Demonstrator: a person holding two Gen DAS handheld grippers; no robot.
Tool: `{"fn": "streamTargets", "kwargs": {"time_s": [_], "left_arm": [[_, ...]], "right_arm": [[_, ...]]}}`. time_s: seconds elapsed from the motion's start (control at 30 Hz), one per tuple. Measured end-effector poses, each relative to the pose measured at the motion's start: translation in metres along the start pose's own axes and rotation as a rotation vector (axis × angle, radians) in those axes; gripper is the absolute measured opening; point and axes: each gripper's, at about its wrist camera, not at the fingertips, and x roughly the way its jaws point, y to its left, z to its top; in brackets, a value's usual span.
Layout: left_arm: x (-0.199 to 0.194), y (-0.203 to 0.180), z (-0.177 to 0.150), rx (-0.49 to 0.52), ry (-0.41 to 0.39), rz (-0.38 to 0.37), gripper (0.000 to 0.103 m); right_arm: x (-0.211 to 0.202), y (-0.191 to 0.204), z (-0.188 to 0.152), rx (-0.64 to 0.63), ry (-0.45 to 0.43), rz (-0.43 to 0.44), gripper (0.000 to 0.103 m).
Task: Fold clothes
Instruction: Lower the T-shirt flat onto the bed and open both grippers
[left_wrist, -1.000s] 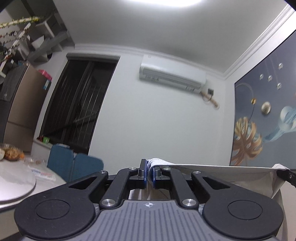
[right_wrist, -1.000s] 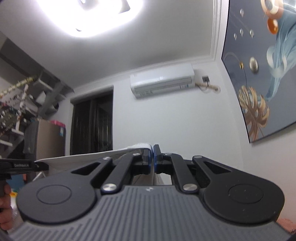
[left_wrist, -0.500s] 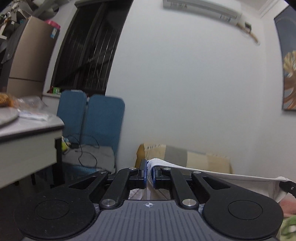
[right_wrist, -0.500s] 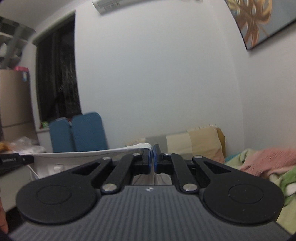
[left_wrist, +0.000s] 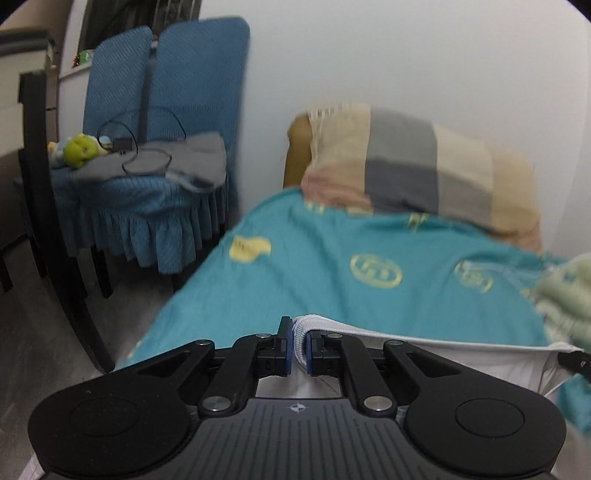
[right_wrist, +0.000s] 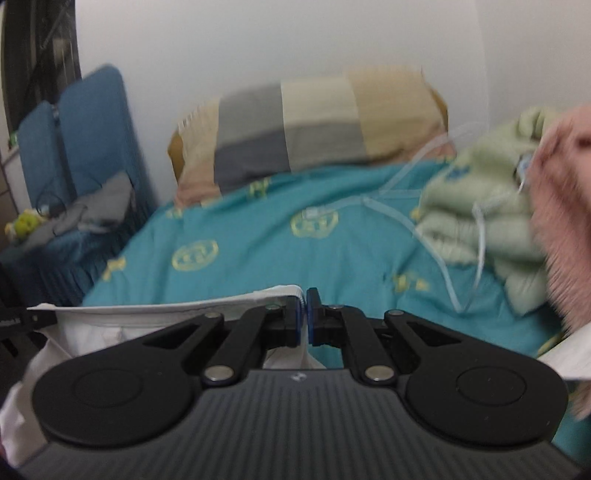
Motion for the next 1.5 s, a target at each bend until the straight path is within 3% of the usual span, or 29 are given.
{"fn": "streamTargets", "kwargs": {"time_s": [0.13,0.2,0.23,0.27,0.3,0.37,0.5,0.7,0.8,1.1,1.3,1.5], "left_arm": [[0.014,-0.002,-0.005,0.027,0.059,0.004,0.030],[0.009,-0.002,-0.001,0.039,0.084,-0.022,0.062],[0.003,-0.002,0.001,0.049,0.097,-0.039,0.070],[-0.004,-0.003,0.002,0.062,0.111,-0.057,0.088],[-0.011,-0.004,0.002,0.075,0.124,-0.074,0.090],[-0.029,-0.002,0.003,0.093,0.144,-0.104,0.090],[-0.084,0.012,0.000,0.084,0.153,-0.146,0.092],[-0.195,0.080,-0.025,-0.106,0.135,-0.193,0.092],[-0.249,0.116,-0.043,-0.162,0.106,-0.159,0.091],[-0.369,0.194,-0.082,-0.375,0.068,-0.185,0.089],[-0.371,0.231,-0.104,-0.595,0.154,-0.193,0.081],[-0.323,0.249,-0.128,-0.773,0.209,-0.205,0.072]], "right_arm": [[0.017,-0.009,0.005,0.031,0.105,0.048,0.009],[0.018,-0.010,0.008,0.023,0.174,0.065,0.014],[0.020,-0.009,0.010,0.021,0.203,0.076,0.032],[0.017,-0.008,0.010,0.024,0.228,0.095,0.054],[0.014,-0.007,0.011,0.028,0.245,0.116,0.062],[0.002,-0.002,0.013,0.022,0.255,0.138,0.072],[-0.045,0.003,0.016,0.034,0.243,0.171,0.072],[-0.168,0.002,-0.007,0.105,0.197,0.208,0.072],[-0.234,0.004,-0.027,0.105,0.173,0.214,0.072],[-0.394,0.003,-0.078,0.092,0.074,0.196,0.072],[-0.433,-0.010,-0.106,0.162,0.060,0.208,0.072],[-0.397,-0.024,-0.121,0.254,0.158,0.218,0.072]]}}
